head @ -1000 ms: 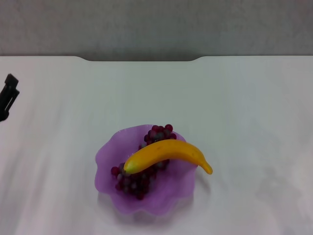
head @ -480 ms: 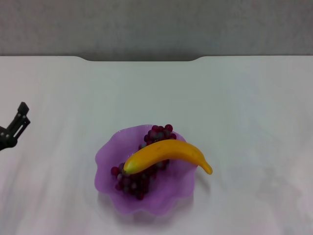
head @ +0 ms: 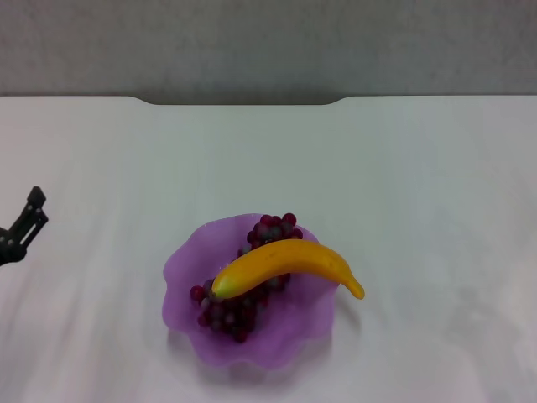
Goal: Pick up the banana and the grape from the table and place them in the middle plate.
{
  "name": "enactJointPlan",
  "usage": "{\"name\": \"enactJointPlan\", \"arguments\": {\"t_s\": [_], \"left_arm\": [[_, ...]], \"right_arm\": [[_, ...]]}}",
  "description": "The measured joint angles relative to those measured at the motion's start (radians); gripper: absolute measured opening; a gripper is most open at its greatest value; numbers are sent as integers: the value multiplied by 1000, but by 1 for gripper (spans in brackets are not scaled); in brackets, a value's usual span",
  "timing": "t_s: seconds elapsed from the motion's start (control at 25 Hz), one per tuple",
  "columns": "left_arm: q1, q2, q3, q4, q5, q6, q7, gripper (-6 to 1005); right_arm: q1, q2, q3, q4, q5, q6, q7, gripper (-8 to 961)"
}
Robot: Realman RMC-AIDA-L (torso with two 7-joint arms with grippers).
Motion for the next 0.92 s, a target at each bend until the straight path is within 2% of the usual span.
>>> {"name": "enactJointPlan", "arguments": {"t_s": [0.2, 0.52, 0.92], "left_arm": [[12, -10, -31, 18, -27, -36, 41, 880], [28, -13, -28, 15, -102, 17, 79, 880], [16, -17, -21, 21, -106, 18, 82, 880]], "right_arm": [[22, 2, 4, 70, 2, -1, 21, -1], [14, 2, 29, 69, 2, -35, 22, 0], [1, 2, 43, 77, 1, -119, 31, 0]]}}
